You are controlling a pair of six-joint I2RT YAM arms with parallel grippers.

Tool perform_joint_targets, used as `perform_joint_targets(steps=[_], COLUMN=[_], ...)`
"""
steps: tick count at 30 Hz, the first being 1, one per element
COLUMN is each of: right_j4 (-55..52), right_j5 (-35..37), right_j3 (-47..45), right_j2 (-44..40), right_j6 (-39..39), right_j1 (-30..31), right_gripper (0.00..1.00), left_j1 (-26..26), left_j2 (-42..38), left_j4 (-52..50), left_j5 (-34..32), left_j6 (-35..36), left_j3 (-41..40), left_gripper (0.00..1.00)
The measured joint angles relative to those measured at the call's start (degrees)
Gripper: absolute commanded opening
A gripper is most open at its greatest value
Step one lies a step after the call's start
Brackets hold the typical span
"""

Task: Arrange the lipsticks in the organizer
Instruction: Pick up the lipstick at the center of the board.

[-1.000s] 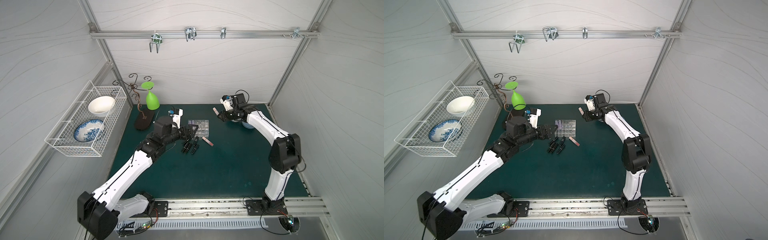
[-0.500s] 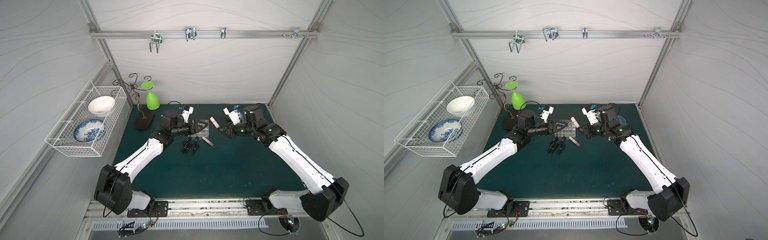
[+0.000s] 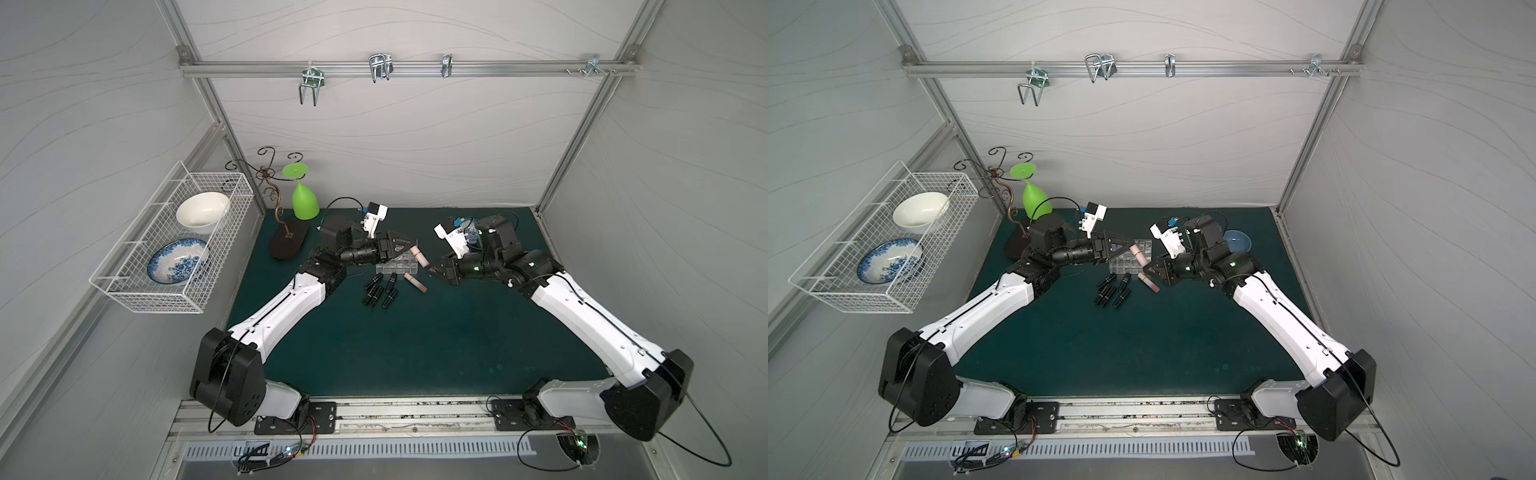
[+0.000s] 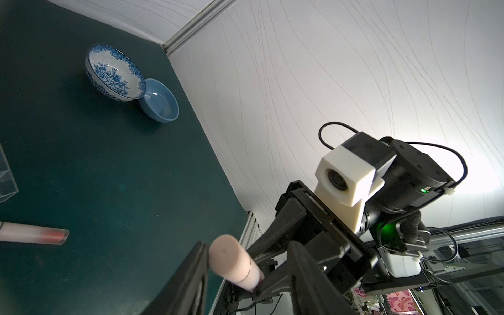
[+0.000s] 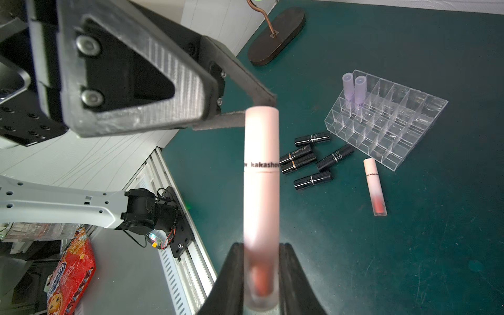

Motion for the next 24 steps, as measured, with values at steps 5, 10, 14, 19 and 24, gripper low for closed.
perform_joint_targets(steps=[5,10,14,19,24], right_j4=[-0.07,-0.04,-0.04,-0.04,-0.07], right_j5=[0.02,0.02,0.00,-0.04,-0.07], right_j3=[0.00,0.00,0.00,0.00,0.00], right_j2=[0.09,0.15,0.15,0.15,0.15], right_j6=[0.28,0.31,0.28,0.28,0.26], right_j1=[0.17,0.44,0.48,0.55,1.03], right_gripper=[0.11,0.11,0.11,0.10,0.10], left_j1=[-0.02,-0.15,-0.20,-0.50,-1.14], left_j2=[0.00,0.07,0.39,1.11,1.88], left_j4=[-0.28,-0.59,-0.92,-1.38,-1.73], left_j5=[1.05,1.64,1.62,1.60,1.81], left_j6=[0.46,0.63,0.92,1.20,1.29], left_j3=[-0.02,-0.02,-0.02,-0.02,-0.02], left_gripper=[0.68,0.59,0.52,0.45,0.30])
